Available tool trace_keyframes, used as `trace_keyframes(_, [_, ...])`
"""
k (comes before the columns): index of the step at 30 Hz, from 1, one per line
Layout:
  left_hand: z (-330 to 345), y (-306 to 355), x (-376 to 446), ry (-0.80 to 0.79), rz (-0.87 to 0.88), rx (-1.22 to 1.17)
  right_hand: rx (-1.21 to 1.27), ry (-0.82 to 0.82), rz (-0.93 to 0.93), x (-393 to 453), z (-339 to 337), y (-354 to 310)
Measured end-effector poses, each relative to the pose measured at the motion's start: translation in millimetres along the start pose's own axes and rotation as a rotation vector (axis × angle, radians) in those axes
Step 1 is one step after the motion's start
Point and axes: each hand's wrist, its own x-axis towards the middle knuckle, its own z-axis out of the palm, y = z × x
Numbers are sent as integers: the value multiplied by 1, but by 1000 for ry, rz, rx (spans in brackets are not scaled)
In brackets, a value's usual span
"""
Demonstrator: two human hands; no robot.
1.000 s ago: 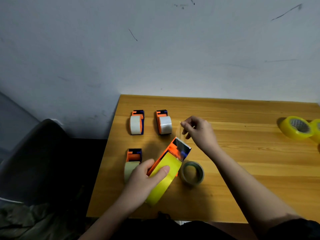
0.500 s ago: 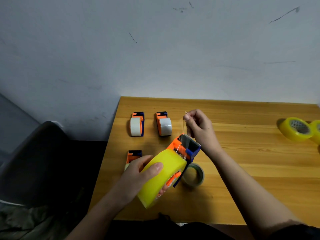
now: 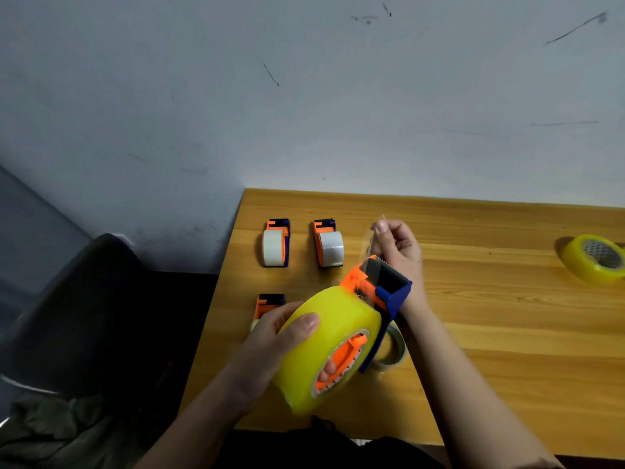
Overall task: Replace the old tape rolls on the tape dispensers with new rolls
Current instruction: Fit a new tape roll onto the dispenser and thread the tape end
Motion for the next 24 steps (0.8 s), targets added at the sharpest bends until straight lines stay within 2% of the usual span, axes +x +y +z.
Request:
trace_keyframes(4, [0, 2, -1, 50, 57, 46, 2, 84, -63, -3, -8, -9])
trace_keyframes(10, [8, 16, -5, 7, 133, 39, -136, 86, -184, -2, -20, -30])
trace_keyframes(17, [7, 17, -6, 23, 181, 97, -152, 102, -192, -9, -29, -41])
trace_keyframes(19, [5, 16, -3, 42, 182, 88, -147, 91, -160, -9, -32, -41])
trace_keyframes(22, [3, 12, 0, -24, 199, 125, -129, 14, -13, -7, -36, -38])
trace_keyframes(24, [-1, 3, 3, 9, 165, 161, -143, -43, 76, -3, -39, -33])
